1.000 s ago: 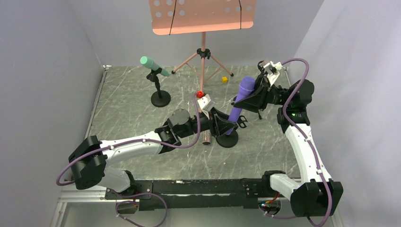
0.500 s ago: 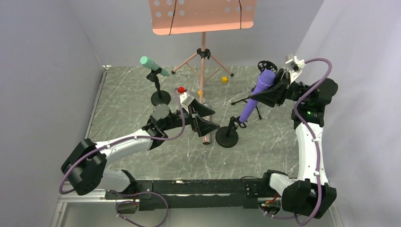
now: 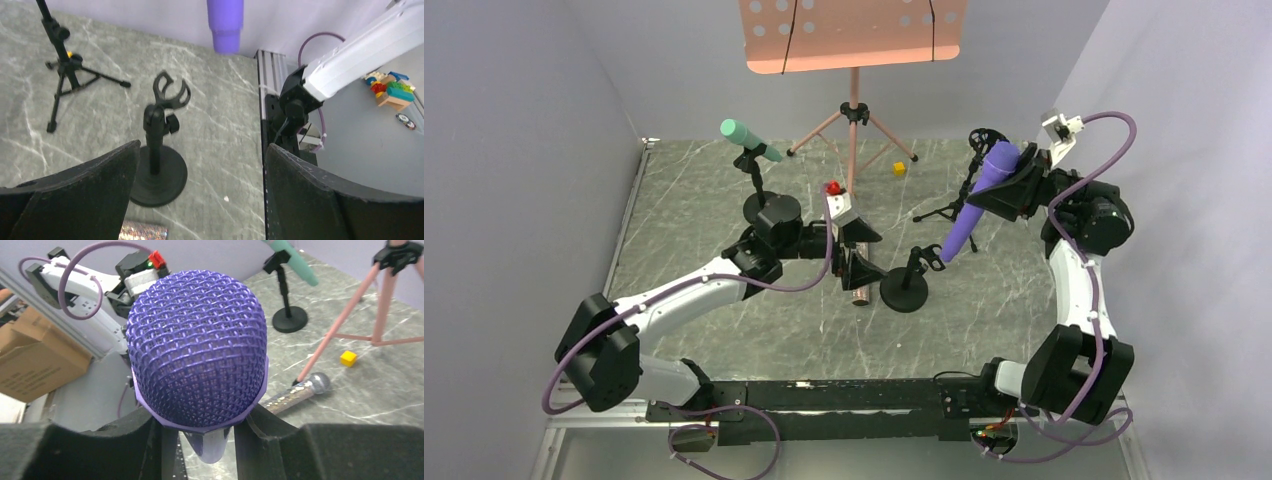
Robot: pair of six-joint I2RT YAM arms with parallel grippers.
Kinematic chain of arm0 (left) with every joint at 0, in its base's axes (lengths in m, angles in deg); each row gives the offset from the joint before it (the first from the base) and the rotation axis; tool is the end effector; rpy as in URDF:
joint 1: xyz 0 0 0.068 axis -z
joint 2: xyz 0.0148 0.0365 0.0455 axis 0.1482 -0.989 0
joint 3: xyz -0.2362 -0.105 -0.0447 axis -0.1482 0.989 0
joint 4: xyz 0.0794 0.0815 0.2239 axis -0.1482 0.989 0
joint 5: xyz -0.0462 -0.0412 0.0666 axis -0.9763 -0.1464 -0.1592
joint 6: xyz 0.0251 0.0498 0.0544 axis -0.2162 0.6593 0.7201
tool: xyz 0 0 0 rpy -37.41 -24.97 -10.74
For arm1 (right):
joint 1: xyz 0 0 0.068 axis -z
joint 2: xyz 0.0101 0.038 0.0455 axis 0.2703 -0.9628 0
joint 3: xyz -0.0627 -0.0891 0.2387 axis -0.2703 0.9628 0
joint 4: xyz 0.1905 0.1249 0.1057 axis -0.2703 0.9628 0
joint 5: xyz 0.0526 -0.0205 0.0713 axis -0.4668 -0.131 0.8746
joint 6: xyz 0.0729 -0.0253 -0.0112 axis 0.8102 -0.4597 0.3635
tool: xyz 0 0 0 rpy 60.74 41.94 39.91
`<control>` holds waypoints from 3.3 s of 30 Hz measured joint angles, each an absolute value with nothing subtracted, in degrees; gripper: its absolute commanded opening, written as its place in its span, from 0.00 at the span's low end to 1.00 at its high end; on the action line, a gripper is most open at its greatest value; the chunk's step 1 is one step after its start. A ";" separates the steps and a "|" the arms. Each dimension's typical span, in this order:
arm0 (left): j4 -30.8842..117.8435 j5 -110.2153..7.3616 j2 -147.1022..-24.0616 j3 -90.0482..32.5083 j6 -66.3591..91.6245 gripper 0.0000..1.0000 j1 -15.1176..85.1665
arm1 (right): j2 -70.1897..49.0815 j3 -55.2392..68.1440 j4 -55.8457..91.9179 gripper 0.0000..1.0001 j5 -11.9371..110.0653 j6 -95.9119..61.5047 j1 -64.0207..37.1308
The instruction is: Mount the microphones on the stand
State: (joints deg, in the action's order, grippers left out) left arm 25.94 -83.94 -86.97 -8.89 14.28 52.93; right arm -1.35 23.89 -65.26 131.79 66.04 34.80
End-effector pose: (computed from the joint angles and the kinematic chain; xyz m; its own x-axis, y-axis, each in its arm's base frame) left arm 0.2010 -0.2578 0.3071 -0.2311 0.0437 -0.9719 0.9695 0.0946 -0.2263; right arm 0.2193 -0.0057 0.4258 -0.3413 0.1115 -0.9333 -0.8819 0.3057 0.3590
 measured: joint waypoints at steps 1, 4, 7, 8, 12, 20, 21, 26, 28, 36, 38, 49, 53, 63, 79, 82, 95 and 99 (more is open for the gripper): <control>25.73 -84.05 -87.36 -9.81 13.95 0.99 52.95 | -1.18 24.11 -65.82 0.03 131.79 66.74 34.27; 24.66 -84.16 -89.94 -14.93 12.25 0.99 53.78 | -0.50 25.68 -67.00 0.04 131.79 68.53 31.71; 24.52 -83.68 -94.49 -23.65 10.96 0.99 55.83 | -0.26 26.84 -67.24 0.05 131.79 69.32 30.38; 24.59 -83.33 -96.41 -27.34 10.76 0.99 56.86 | -0.17 27.04 -67.29 0.05 131.79 69.58 30.36; 26.93 -80.64 -102.34 -38.01 10.65 0.99 60.86 | 0.44 27.43 -67.33 0.07 131.79 70.28 30.18; 33.55 -75.77 -108.89 -42.64 10.34 0.72 65.19 | 2.87 27.48 -67.72 0.09 131.79 70.72 29.86; 34.47 -75.26 -109.50 -42.79 9.91 0.69 65.30 | 2.98 27.48 -67.75 0.09 131.79 70.72 29.81; 36.76 -76.09 -110.31 -44.17 7.81 0.20 66.02 | 2.96 27.78 -68.36 0.30 131.62 69.06 29.81; 37.29 -75.81 -110.29 -44.43 7.04 0.12 66.39 | 3.09 27.78 -68.51 0.49 131.83 68.71 29.92; 29.38 -73.84 -104.56 -33.72 3.85 0.08 64.34 | 4.55 27.76 -68.45 1.00 131.79 70.33 28.94; 26.40 -72.95 -101.68 -29.61 2.76 0.08 63.33 | 4.62 27.76 -68.47 1.00 131.79 70.44 28.92; 9.88 -68.57 -86.88 -16.98 -2.03 0.08 60.93 | 4.64 32.96 -68.40 1.00 131.79 70.81 25.05; 9.68 -67.59 -83.69 -16.15 -1.52 0.09 60.73 | 2.93 30.54 -68.47 1.00 131.75 73.61 24.85; 19.37 -61.82 -71.17 -13.96 3.07 0.09 60.51 | -3.58 8.35 -42.22 1.00 114.83 50.66 13.75; 17.05 -54.87 -72.24 -10.29 -1.20 0.09 60.49 | 5.82 16.79 22.30 0.99 112.58 -16.27 -1.99; 15.28 -54.91 -75.06 -10.36 -2.73 0.09 60.60 | 5.82 16.83 24.86 0.95 112.56 -18.46 -3.76; 5.75 -55.33 -83.93 -12.89 -8.43 0.10 62.15 | 5.82 21.58 13.93 0.37 115.70 -9.41 -4.66; 4.02 -56.29 -83.91 -12.92 -8.08 0.18 62.09 | 6.10 21.77 11.79 0.15 117.10 -5.21 -3.98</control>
State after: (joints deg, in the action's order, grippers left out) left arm 4.02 -56.29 -83.91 -12.92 -8.08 62.09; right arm 6.10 21.77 11.79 117.10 -5.21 -3.98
